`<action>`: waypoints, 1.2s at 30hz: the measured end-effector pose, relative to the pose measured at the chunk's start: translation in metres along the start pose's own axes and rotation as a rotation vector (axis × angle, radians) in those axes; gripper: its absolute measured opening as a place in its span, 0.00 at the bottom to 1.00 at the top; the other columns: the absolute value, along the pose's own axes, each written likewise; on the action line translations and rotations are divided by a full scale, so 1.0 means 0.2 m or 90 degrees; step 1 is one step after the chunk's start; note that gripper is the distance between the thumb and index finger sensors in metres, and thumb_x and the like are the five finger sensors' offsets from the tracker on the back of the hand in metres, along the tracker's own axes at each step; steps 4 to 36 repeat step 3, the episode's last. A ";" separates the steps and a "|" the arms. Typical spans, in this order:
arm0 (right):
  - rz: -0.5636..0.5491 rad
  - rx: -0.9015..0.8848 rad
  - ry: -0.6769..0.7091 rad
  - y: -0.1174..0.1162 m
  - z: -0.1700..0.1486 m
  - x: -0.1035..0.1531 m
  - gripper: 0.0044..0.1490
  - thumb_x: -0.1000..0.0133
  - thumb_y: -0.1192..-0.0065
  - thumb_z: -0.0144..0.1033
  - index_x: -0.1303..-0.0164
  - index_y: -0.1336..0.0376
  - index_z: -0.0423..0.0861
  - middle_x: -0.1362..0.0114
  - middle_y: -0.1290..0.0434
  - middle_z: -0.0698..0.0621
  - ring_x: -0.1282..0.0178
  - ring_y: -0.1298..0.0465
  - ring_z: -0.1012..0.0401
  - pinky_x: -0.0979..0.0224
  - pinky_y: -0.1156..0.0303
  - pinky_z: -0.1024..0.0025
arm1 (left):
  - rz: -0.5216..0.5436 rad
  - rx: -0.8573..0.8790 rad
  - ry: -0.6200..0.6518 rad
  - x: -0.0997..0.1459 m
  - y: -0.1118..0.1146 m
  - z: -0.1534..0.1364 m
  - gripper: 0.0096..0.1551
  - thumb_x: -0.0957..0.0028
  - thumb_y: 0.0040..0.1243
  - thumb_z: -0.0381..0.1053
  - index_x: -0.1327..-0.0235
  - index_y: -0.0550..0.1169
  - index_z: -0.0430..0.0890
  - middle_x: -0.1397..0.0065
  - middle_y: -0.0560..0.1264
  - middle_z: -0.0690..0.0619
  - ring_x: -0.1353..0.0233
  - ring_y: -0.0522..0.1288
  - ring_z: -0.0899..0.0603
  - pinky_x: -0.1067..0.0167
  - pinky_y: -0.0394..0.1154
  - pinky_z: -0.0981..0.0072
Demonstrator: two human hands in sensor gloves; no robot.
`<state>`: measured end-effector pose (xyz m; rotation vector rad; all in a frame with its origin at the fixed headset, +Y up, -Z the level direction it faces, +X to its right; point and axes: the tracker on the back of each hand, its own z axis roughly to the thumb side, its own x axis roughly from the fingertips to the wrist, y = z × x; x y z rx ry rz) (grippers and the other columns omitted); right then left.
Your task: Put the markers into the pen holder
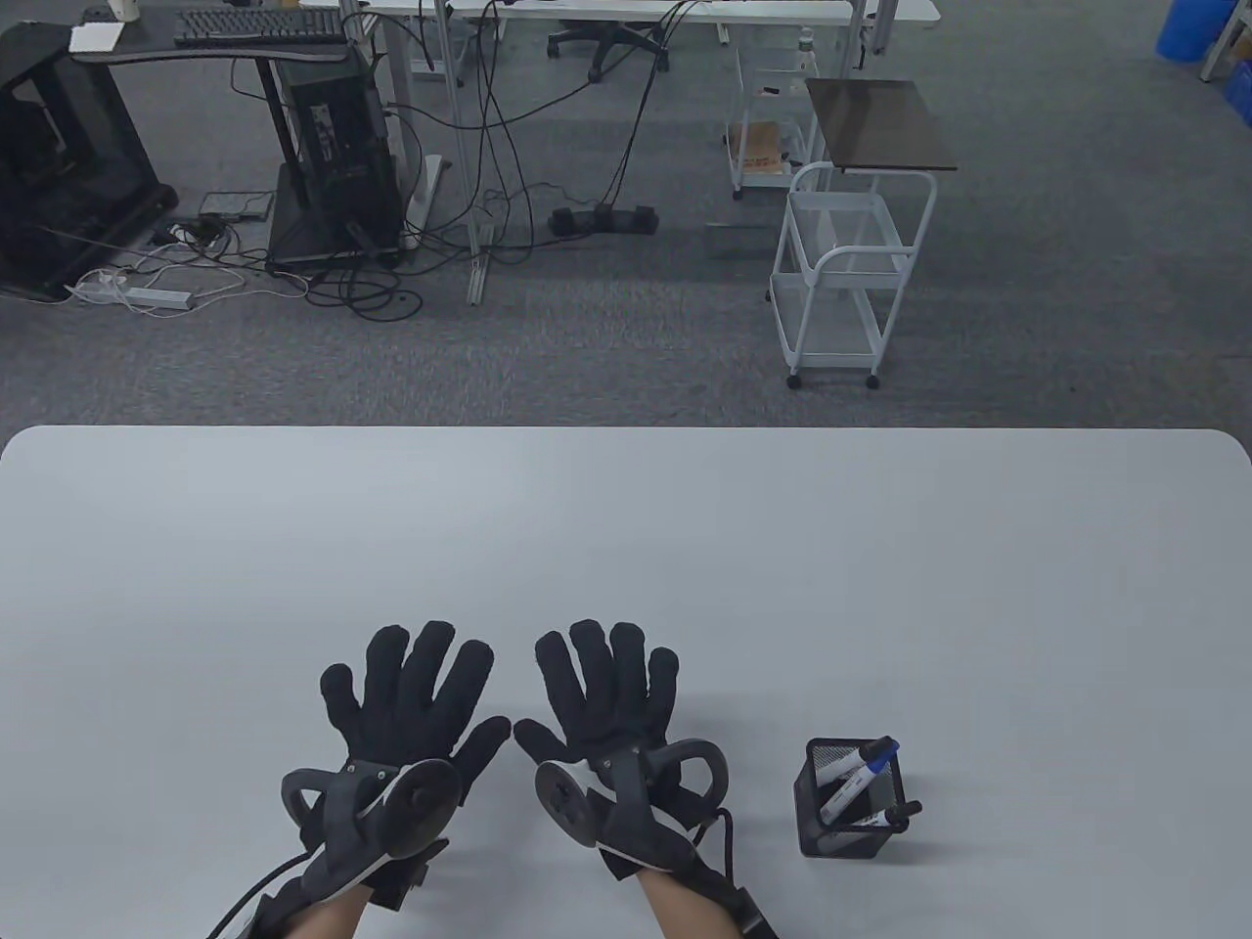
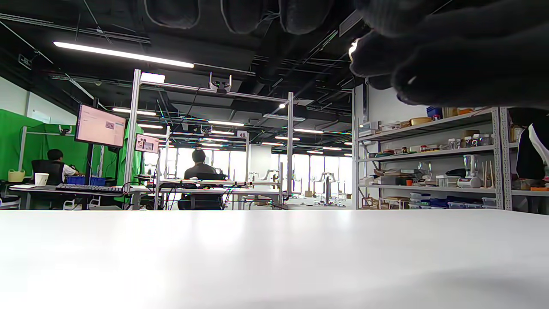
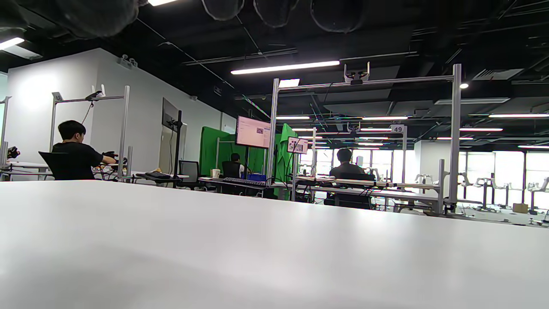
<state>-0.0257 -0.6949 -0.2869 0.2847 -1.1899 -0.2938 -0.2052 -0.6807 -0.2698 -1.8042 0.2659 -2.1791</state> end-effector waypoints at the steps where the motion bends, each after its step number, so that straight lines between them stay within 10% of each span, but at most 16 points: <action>1: 0.000 0.001 0.000 0.00 0.00 0.00 0.52 0.34 0.59 0.66 0.07 0.63 0.48 0.07 0.61 0.37 0.10 0.53 0.31 0.20 0.62 0.29 | 0.000 0.000 0.000 0.00 0.00 0.00 0.41 0.38 0.44 0.72 0.11 0.53 0.65 0.04 0.47 0.53 0.07 0.46 0.28 0.24 0.41 0.18; 36: -0.001 0.002 0.001 0.00 0.00 0.00 0.52 0.34 0.59 0.66 0.07 0.63 0.48 0.07 0.61 0.37 0.10 0.53 0.31 0.20 0.62 0.29 | -0.002 0.000 0.001 0.00 0.00 0.00 0.41 0.38 0.44 0.72 0.11 0.53 0.65 0.04 0.47 0.54 0.07 0.47 0.28 0.24 0.41 0.18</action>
